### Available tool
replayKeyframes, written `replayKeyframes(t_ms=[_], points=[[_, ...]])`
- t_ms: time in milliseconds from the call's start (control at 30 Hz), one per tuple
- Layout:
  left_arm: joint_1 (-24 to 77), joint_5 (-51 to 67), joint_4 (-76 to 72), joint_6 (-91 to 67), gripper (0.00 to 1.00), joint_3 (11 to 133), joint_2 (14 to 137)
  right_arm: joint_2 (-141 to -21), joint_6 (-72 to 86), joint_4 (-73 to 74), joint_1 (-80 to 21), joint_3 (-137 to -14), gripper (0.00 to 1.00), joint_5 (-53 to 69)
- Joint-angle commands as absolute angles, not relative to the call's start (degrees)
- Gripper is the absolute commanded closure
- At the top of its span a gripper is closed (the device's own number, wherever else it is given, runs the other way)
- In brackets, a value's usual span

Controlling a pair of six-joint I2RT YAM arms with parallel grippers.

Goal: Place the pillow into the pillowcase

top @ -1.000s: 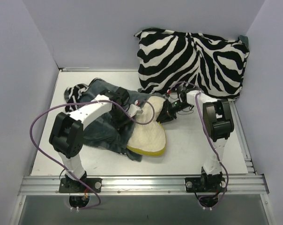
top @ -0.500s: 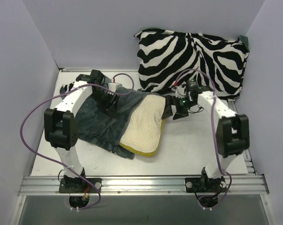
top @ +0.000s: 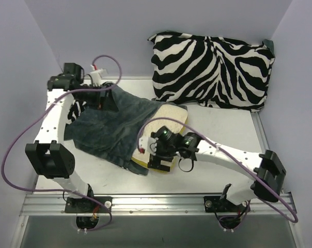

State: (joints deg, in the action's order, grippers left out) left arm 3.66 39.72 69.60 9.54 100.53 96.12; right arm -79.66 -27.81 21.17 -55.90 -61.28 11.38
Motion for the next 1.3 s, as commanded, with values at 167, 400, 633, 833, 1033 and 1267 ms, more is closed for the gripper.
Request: replayKeyframes(t_ms=[167,400,633,833,1033,1267], points=[[-11.8,51.8,67.0,3.7,0.02,105.0,89.4,-95.2,-31.7,17.1,-64.6,-60.2,0.0,2.8],[-12.9,50.9,75.0,32.5,0.11,95.4,77.3,-99.1,-28.7,18.8,-58.3,-70.1,0.95,3.5],[-3.4,43.3,90.0,65.5,0.08,76.2,59.6,-94.5,-18.4,28.8,-44.9,-83.7,1.0,34.0],[34.8,26.1,70.1,53.2,0.03,55.2,51.9,-96.8,-16.4,31.6,-41.6,-88.1,1.0,43.2],[61.1,-2.3,44.4,52.5,0.03,42.4,56.8,-97.4,-16.8,32.7,-41.3,-88.3,1.0,44.5],[61.9,-12.6,29.0,61.0,0.03,37.6,67.1,-96.2,-17.4,33.1,-41.4,-86.2,1.0,45.1]])
